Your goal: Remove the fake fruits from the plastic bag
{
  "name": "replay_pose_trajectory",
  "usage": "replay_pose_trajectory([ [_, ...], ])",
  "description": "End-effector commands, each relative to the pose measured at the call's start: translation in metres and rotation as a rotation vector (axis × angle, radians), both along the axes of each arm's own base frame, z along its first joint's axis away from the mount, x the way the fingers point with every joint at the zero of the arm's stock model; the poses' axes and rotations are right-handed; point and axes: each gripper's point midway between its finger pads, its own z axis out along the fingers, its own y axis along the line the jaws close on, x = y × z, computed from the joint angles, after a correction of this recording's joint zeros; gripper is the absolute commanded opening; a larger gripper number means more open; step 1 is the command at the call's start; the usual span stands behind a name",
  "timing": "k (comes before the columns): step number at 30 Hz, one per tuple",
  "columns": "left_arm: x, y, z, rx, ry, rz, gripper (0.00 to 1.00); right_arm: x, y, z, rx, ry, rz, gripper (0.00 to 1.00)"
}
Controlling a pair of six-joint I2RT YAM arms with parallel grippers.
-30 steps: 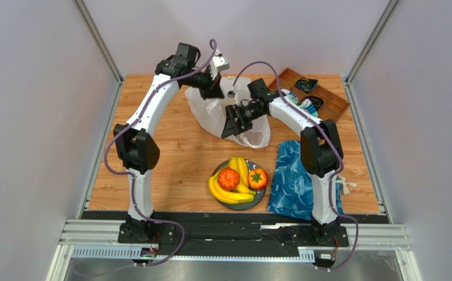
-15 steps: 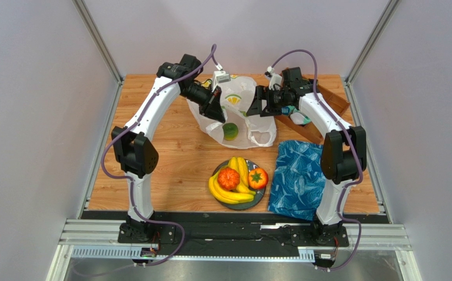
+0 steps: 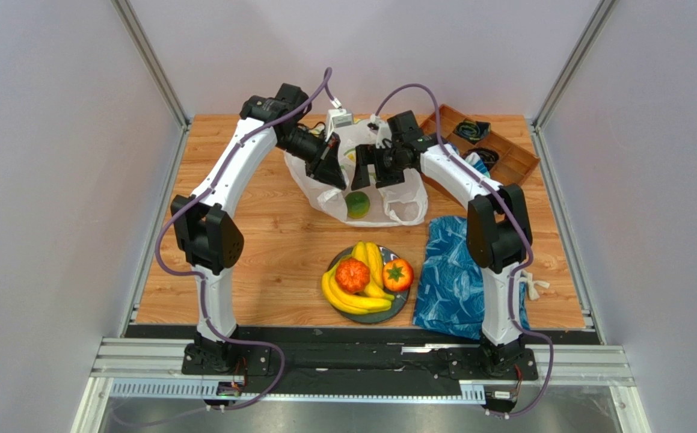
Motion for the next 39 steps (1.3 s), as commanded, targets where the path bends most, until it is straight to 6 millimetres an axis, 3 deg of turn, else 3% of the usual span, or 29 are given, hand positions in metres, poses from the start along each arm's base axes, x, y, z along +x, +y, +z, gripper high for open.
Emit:
replay_pose_trajectory([
  [1,-0.037,0.012,0.023,0.009,0.102,-0.001,0.0,0.022,0.006,0.009,-0.027,-0.076,-0.034,0.9],
  [5,-0.035,0.011,0.024,0.005,0.1,0.0,0.0,0.013,0.022,-0.012,-0.049,-0.049,0.006,0.94],
  [11,-0.035,0.012,0.024,0.008,0.095,0.002,0.0,0.013,0.025,-0.047,-0.115,-0.021,-0.01,0.97],
  [13,-0.036,0.012,0.024,0.011,0.093,0.0,0.0,0.016,0.024,-0.053,-0.143,-0.029,-0.008,0.97],
  [15,-0.036,0.012,0.024,0.012,0.091,0.0,0.0,0.013,0.022,-0.054,-0.162,-0.042,0.026,0.91],
  [17,-0.035,0.013,0.023,0.016,0.091,0.003,0.0,0.01,0.023,-0.045,-0.159,-0.063,0.063,0.8],
  [19,-0.033,0.012,0.023,0.016,0.083,0.004,0.0,0.009,0.021,-0.033,-0.16,-0.106,0.094,0.75],
  [23,-0.028,0.013,0.02,0.027,0.076,0.006,0.0,0.004,0.01,0.016,-0.118,-0.185,0.138,0.63],
  [26,-0.023,0.015,0.016,0.039,0.076,0.018,0.0,-0.007,-0.001,0.052,-0.094,-0.273,0.197,0.62],
  [27,-0.021,0.016,0.014,0.05,0.071,0.026,0.0,-0.015,-0.007,0.067,-0.087,-0.301,0.198,0.62],
  [30,-0.015,0.021,0.009,0.08,0.065,0.053,0.0,-0.034,-0.016,0.082,-0.043,-0.328,0.256,0.62],
  [32,-0.011,0.024,0.008,0.085,0.071,0.075,0.0,-0.063,-0.019,0.087,-0.003,-0.354,0.358,0.62],
  [33,-0.007,0.026,0.007,0.087,0.066,0.085,0.0,-0.076,-0.018,0.087,0.021,-0.356,0.415,0.62],
  [34,-0.004,0.027,0.006,0.092,0.067,0.095,0.0,-0.108,-0.019,0.084,0.068,-0.318,0.496,0.62],
  [36,0.0,0.03,0.005,0.094,0.068,0.108,0.0,-0.134,-0.021,0.075,0.066,-0.36,0.629,0.63],
  [37,0.002,0.03,0.004,0.095,0.072,0.113,0.0,-0.158,-0.025,0.064,0.08,-0.324,0.695,0.63],
  [39,0.004,0.032,0.002,0.098,0.081,0.121,0.0,-0.181,-0.025,0.059,0.055,-0.382,0.809,0.64],
])
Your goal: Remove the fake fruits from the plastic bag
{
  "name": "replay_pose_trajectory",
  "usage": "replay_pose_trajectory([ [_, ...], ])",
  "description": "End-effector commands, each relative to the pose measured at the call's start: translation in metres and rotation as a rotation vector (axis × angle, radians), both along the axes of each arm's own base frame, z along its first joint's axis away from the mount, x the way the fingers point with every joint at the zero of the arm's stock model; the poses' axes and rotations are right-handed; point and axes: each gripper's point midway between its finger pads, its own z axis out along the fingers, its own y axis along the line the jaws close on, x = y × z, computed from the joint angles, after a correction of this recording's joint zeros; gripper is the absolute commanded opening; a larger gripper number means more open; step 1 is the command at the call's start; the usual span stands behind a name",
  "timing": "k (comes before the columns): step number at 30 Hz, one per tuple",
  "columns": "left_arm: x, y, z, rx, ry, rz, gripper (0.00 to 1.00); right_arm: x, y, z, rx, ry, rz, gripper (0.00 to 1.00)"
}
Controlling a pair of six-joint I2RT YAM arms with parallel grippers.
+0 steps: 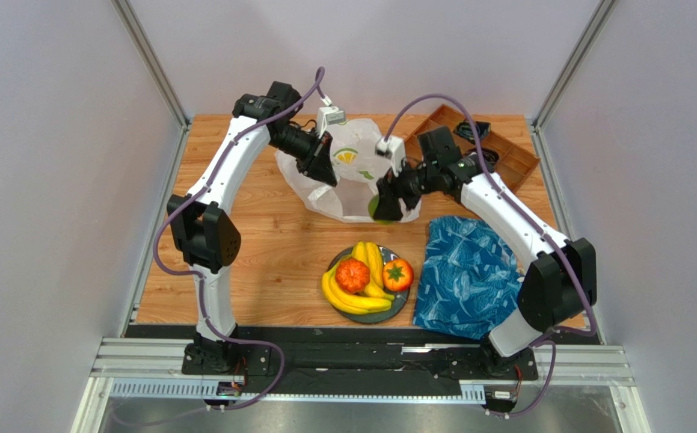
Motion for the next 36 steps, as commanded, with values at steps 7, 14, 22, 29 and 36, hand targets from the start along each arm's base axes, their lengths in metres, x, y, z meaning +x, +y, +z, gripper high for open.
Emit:
replay_pose_trajectory([
  [7,-0.016,0.011,0.009,0.015,0.091,0.031,0.0,-0.102,0.0,-0.054,-0.077,-0.022,0.508,0.66],
  [14,-0.018,0.011,0.01,0.012,0.093,0.028,0.0,-0.125,0.005,-0.07,-0.126,-0.019,0.618,0.68],
  [22,-0.019,0.011,0.013,0.01,0.084,0.033,0.0,-0.127,0.006,-0.085,-0.148,0.054,0.58,0.76],
  [29,-0.02,0.011,0.016,0.004,0.079,0.031,0.0,-0.121,0.004,-0.072,-0.147,-0.016,0.557,1.0],
  [36,-0.018,0.011,0.017,0.001,0.069,0.03,0.0,-0.111,-0.003,-0.037,-0.132,-0.066,0.511,1.0],
])
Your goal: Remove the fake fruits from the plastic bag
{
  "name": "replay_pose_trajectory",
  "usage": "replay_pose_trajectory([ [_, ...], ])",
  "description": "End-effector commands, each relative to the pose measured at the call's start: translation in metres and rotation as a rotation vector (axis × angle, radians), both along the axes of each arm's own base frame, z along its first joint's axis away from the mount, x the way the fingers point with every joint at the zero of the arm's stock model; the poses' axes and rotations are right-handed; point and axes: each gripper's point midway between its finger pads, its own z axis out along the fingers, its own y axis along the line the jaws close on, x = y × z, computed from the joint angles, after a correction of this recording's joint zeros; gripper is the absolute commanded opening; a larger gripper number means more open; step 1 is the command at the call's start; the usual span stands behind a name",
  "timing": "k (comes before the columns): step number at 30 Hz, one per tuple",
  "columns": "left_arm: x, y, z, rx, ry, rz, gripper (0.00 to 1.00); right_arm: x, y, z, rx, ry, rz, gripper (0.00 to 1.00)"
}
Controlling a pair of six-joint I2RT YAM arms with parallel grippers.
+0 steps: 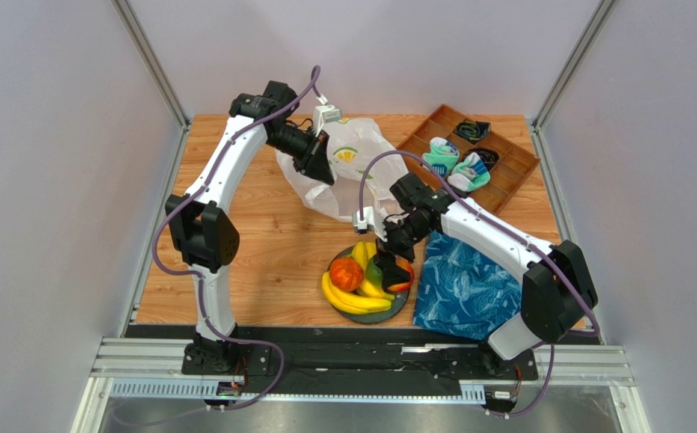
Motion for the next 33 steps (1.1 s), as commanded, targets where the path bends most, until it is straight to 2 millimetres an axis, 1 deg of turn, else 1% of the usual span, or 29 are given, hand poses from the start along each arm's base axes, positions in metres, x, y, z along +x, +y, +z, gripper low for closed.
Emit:
replay_pose_trajectory([
  [1,-0.02,0.005,0.017,-0.003,0.046,0.001,0.0,0.019,-0.005,0.046,0.068,-0.086,-0.063,1.0],
  [3,-0.016,0.004,0.021,-0.001,0.028,0.008,0.0,0.03,-0.008,0.06,0.08,-0.11,-0.1,1.0],
  [4,-0.013,0.005,0.019,0.009,0.018,0.013,0.0,0.036,-0.012,0.063,0.079,-0.114,-0.137,1.0],
  [5,-0.01,0.005,0.024,0.009,-0.004,0.017,0.0,0.041,-0.013,0.068,0.078,-0.128,-0.157,1.0],
  [6,-0.008,0.005,0.025,0.013,-0.012,0.021,0.0,0.05,-0.016,0.07,0.063,-0.158,-0.194,1.0],
  [7,-0.005,0.007,0.023,0.029,-0.026,0.029,0.0,0.06,-0.017,0.078,0.068,-0.183,-0.23,1.0],
  [8,-0.002,0.008,0.026,0.037,-0.049,0.037,0.0,0.066,-0.018,0.082,0.067,-0.167,-0.293,1.0],
  [9,0.0,0.01,0.026,0.051,-0.061,0.048,0.01,0.078,-0.019,0.088,0.078,-0.195,-0.341,1.0],
  [10,0.004,0.015,0.027,0.082,-0.09,0.067,0.09,0.09,-0.023,0.095,0.093,-0.207,-0.4,1.0],
  [11,0.006,0.017,0.031,0.093,-0.111,0.08,0.19,0.097,-0.025,0.102,0.109,-0.178,-0.503,1.0],
  [12,0.007,0.019,0.035,0.104,-0.129,0.095,0.3,0.117,-0.028,0.112,0.138,-0.229,-0.587,1.0],
  [13,0.009,0.024,0.046,0.116,-0.182,0.12,0.77,0.13,-0.037,0.121,0.165,-0.235,-0.684,1.0],
  [14,0.008,0.026,0.055,0.118,-0.216,0.132,0.9,0.137,-0.042,0.128,0.196,-0.21,-0.792,1.0],
  [15,0.007,0.028,0.064,0.115,-0.246,0.145,0.94,0.155,-0.053,0.136,0.204,-0.258,-0.896,1.0],
  [16,0.005,0.034,0.079,0.12,-0.303,0.169,0.94,0.164,-0.063,0.14,0.201,-0.277,-0.974,1.0],
  [17,0.005,0.037,0.089,0.124,-0.341,0.186,0.94,0.171,-0.07,0.144,0.196,-0.299,-1.037,1.0],
  [18,0.005,0.043,0.096,0.14,-0.37,0.21,0.94,0.179,-0.085,0.144,0.16,-0.34,-1.123,1.0],
  [19,0.005,0.055,0.107,0.175,-0.433,0.254,0.95,0.182,-0.092,0.146,0.144,-0.365,-1.155,1.0],
  [20,0.004,0.062,0.104,0.204,-0.44,0.275,0.95,0.185,-0.098,0.146,0.125,-0.389,-1.185,1.0],
  [21,0.003,0.069,0.105,0.227,-0.448,0.302,0.95,0.19,-0.114,0.149,0.088,-0.44,-1.258,1.0],
  [22,0.002,0.084,0.111,0.257,-0.48,0.352,0.95,0.193,-0.12,0.155,0.086,-0.455,-1.31,1.0],
  [23,-0.001,0.091,0.099,0.281,-0.446,0.365,0.95,0.195,-0.128,0.163,0.089,-0.467,-1.371,1.0],
  [24,-0.003,0.1,0.096,0.294,-0.43,0.393,0.95,0.196,-0.136,0.184,0.117,-0.505,-1.428,1.0],
  [25,-0.011,0.105,0.089,0.311,-0.409,0.399,0.95,0.194,-0.136,0.194,0.149,-0.498,-1.452,1.0],
  [27,-0.015,0.115,0.083,0.344,-0.403,0.425,0.95,0.186,-0.141,0.213,0.183,-0.53,-1.458,1.0],
  [29,-0.024,0.121,0.079,0.36,-0.395,0.437,0.95,0.179,-0.147,0.216,0.174,-0.545,-1.46,1.0],
  [30,-0.029,0.124,0.082,0.358,-0.404,0.443,0.95,0.173,-0.15,0.203,0.117,-0.549,-1.43,1.0],
  [31,-0.031,0.125,0.081,0.36,-0.402,0.444,0.95,0.168,-0.154,0.201,0.095,-0.564,-1.418,1.0],
  [33,-0.037,0.126,0.086,0.347,-0.414,0.45,0.95,0.161,-0.159,0.186,0.036,-0.543,-1.415,1.0],
])
